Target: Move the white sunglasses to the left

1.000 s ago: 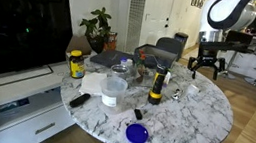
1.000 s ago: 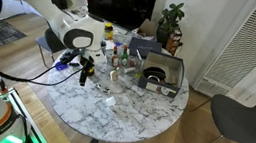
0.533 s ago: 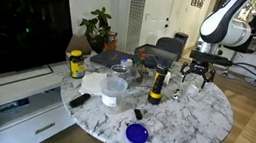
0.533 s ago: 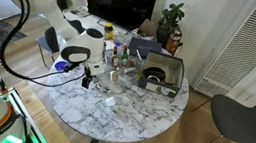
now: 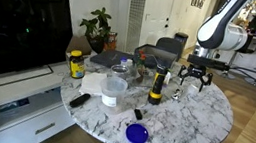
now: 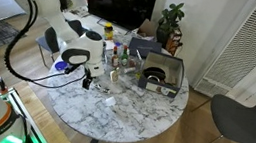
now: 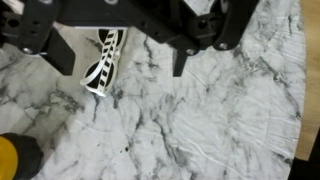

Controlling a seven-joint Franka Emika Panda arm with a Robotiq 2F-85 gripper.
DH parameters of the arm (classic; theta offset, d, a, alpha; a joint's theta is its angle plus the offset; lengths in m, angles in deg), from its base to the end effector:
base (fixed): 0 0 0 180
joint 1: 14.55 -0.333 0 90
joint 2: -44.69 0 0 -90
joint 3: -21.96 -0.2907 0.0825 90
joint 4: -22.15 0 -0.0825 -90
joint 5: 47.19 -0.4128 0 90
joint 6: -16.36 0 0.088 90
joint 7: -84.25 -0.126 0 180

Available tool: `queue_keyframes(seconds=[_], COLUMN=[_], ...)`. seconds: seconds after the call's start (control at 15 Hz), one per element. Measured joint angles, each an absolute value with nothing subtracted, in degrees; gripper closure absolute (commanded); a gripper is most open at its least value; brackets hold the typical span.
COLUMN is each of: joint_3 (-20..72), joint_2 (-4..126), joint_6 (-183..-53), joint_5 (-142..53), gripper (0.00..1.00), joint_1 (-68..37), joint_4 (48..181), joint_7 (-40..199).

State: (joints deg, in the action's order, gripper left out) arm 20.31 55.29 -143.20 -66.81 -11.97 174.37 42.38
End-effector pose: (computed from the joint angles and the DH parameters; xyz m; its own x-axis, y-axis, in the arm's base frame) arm 0.4136 -0.0186 0.1021 0.4762 -0.8704 -0.1250 -0.8786 -0.4767 -0.0278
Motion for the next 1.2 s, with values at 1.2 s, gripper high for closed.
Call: queue_keyframes(seconds=[1.2], joint_3=[14.8], joint_2=[69.8], joint_6=[-155.3], joint_5=[-81.6], gripper=[0.35], joint_1=[-6.3], joint_4=[165.5], joint_7=[53.0])
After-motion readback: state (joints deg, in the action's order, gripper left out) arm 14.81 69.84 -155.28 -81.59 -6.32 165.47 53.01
